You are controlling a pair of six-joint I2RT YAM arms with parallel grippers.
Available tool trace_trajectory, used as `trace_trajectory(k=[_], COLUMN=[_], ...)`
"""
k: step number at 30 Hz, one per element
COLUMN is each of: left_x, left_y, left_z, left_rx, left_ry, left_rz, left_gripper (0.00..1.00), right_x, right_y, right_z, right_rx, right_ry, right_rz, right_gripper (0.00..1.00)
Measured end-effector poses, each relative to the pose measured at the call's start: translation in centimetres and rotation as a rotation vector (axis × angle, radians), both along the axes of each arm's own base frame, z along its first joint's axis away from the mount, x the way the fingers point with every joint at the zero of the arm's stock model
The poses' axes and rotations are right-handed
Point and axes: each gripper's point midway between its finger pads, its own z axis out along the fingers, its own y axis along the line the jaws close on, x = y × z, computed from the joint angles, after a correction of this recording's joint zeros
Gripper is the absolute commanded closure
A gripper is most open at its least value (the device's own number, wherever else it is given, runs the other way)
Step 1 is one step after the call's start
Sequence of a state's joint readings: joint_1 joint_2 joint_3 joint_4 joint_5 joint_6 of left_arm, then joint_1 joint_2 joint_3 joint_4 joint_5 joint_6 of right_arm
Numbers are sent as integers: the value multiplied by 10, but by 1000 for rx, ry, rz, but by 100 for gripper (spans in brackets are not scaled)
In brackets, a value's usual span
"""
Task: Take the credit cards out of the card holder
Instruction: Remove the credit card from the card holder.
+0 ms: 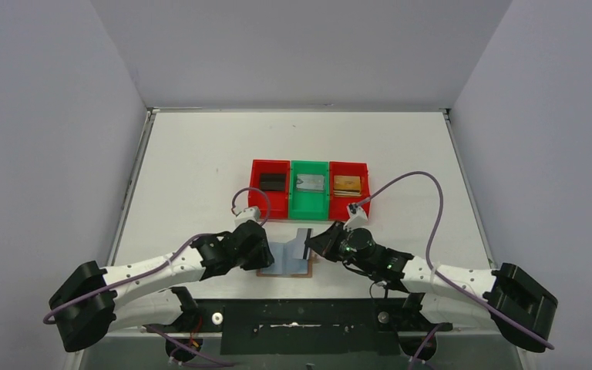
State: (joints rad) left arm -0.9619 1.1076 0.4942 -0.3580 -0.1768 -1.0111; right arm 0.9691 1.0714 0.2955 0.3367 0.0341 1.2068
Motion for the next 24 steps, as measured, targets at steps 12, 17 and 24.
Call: trace_trajectory(k=[12, 17, 24], left_x=[27, 37, 55], left_y=[1, 15, 51], left_z=[37, 41, 54], left_rx=[-30, -37, -18], left_ry=[-80, -77, -104], left_rz=[-3, 21, 90], left_gripper=[59, 53, 22], right_x=[7, 10, 21], right_y=[-17, -23, -27], right_z=[18, 22, 41], right_rx=[-61, -123, -268], right_ry=[-142, -201, -347], right_rz=[-14, -3, 30], right_gripper=[100, 100, 100])
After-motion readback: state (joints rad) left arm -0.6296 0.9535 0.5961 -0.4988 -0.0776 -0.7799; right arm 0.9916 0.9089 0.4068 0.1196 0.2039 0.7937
